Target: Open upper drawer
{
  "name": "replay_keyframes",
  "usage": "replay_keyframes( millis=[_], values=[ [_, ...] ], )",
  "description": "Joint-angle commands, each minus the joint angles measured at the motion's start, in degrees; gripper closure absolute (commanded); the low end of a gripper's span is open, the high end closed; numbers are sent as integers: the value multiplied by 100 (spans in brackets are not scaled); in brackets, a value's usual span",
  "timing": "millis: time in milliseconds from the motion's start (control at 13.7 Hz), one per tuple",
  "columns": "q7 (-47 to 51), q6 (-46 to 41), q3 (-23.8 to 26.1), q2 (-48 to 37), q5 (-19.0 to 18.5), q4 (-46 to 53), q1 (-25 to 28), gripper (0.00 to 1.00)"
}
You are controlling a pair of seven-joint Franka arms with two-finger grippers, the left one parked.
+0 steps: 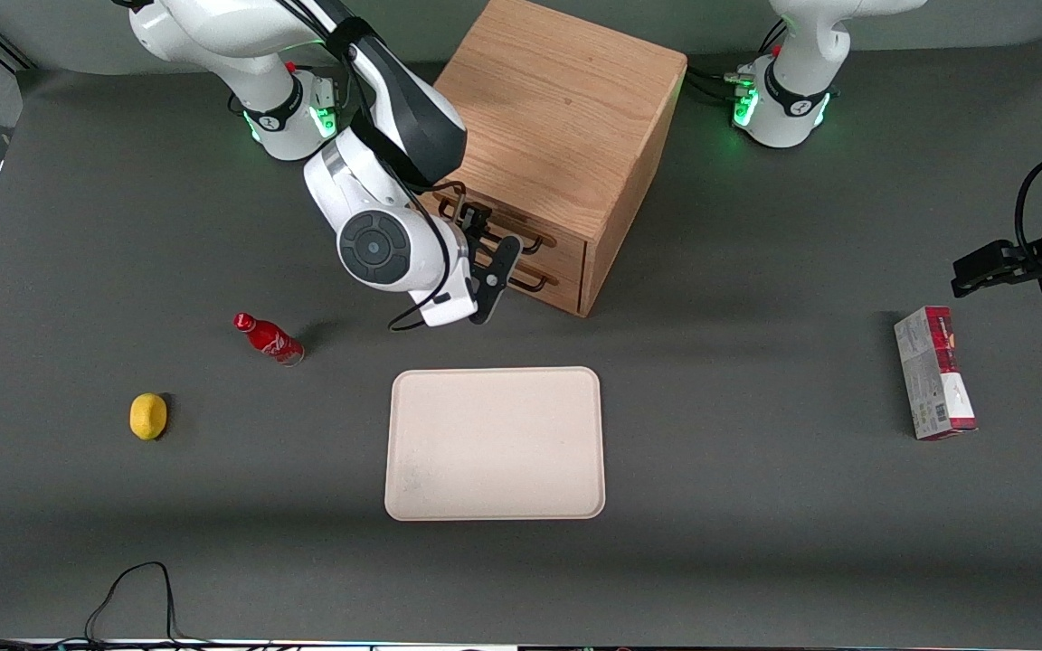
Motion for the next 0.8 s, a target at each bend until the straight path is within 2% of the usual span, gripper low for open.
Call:
replay_keyframes(
  millis=[0, 729],
  values=[
    [107, 224, -64, -72, 123, -195, 73, 0],
    [63, 408, -90, -2, 123, -160, 2, 0]
  ],
)
